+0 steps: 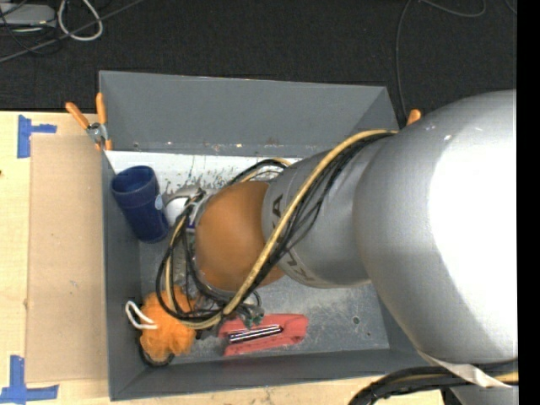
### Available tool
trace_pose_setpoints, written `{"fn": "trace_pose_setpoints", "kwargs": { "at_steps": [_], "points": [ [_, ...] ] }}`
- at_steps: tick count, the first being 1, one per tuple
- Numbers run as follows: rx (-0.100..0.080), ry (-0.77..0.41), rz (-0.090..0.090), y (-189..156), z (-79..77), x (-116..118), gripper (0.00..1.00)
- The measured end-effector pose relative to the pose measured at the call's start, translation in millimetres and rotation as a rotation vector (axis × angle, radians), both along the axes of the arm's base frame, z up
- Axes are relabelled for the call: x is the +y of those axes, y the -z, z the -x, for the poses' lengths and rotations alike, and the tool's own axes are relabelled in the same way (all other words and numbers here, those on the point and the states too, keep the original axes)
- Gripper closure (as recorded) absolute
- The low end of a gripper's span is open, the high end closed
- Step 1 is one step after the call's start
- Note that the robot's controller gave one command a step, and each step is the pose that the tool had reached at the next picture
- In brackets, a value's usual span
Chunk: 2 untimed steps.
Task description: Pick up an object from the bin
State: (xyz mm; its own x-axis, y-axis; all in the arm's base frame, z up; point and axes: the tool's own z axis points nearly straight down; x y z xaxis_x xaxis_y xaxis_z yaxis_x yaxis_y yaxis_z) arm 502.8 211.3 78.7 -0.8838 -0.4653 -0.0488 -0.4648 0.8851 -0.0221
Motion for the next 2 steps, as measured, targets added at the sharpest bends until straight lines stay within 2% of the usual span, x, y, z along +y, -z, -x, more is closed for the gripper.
{"fn": "trace_pose_setpoints", "kwargs": {
  "at_steps": [1, 2],
  "points": [
    [0.009, 0.027, -0.002, 2.6, 1.0, -47.7, 1.0],
    [-0.001, 0.081, 0.004, 8.6, -15.4, 23.3, 1.0]
  ]
}}
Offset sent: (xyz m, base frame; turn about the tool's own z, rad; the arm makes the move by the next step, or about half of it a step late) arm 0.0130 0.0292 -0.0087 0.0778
